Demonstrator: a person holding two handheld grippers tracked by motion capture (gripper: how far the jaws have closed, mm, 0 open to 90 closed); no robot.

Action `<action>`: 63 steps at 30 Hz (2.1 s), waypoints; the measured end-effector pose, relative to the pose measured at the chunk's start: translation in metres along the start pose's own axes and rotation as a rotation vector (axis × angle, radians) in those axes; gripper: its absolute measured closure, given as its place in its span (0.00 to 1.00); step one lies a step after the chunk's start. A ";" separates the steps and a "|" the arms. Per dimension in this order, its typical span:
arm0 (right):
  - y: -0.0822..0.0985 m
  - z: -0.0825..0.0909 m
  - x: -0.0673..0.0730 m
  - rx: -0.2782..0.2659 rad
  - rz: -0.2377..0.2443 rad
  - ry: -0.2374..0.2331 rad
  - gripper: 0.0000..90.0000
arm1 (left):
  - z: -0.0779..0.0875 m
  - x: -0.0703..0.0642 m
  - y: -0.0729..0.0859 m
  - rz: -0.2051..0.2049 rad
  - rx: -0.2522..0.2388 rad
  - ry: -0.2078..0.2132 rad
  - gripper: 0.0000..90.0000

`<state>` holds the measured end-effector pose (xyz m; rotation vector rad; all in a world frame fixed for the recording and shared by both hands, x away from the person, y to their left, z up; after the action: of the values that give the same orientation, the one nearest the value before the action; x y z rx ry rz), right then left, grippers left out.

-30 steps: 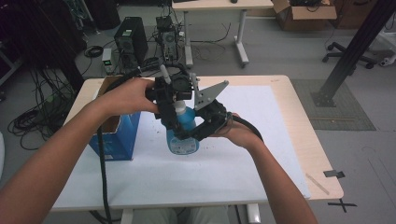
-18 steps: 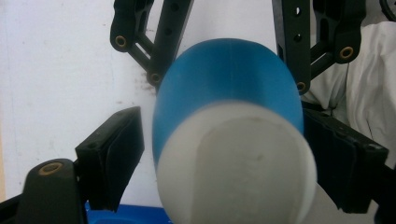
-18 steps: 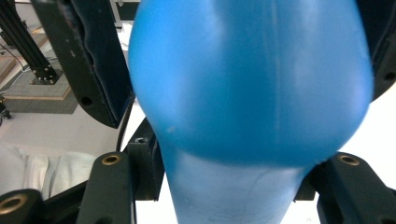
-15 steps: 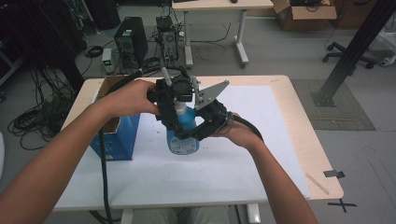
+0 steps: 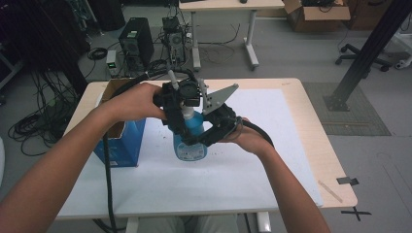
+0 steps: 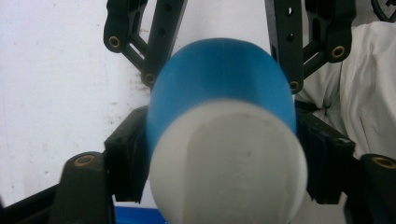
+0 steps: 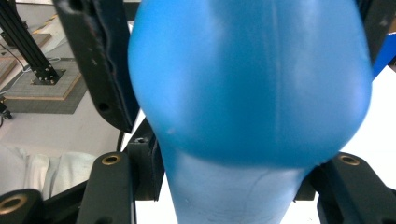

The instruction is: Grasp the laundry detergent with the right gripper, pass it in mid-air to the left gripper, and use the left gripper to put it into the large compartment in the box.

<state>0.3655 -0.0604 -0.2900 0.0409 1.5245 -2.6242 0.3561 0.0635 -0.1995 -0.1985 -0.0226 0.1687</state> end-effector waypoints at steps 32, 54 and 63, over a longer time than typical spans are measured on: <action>-0.001 0.004 0.005 0.001 0.017 0.013 0.30 | 0.007 -0.003 -0.002 -0.003 -0.006 -0.021 0.42; 0.039 0.095 0.002 0.259 -0.176 0.264 0.04 | 0.058 0.024 0.016 0.327 -0.005 -0.192 0.42; 0.050 0.129 -0.001 0.349 -0.225 0.317 0.08 | 0.090 0.042 0.031 0.539 -0.001 -0.250 0.42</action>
<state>0.3757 -0.1972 -0.2695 0.3480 1.1815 -3.1620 0.3885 0.1178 -0.1173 -0.1799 -0.2189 0.7302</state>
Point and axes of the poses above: each handheld gripper's, and its own axes: z roughly backward along the jaws, y roughly out of its underside, x roughly to its left, the point moved 1 cm from there along -z, roughly forward along the jaws, and after that the axes turned 6 degrees about z, right-handed, at the moved point
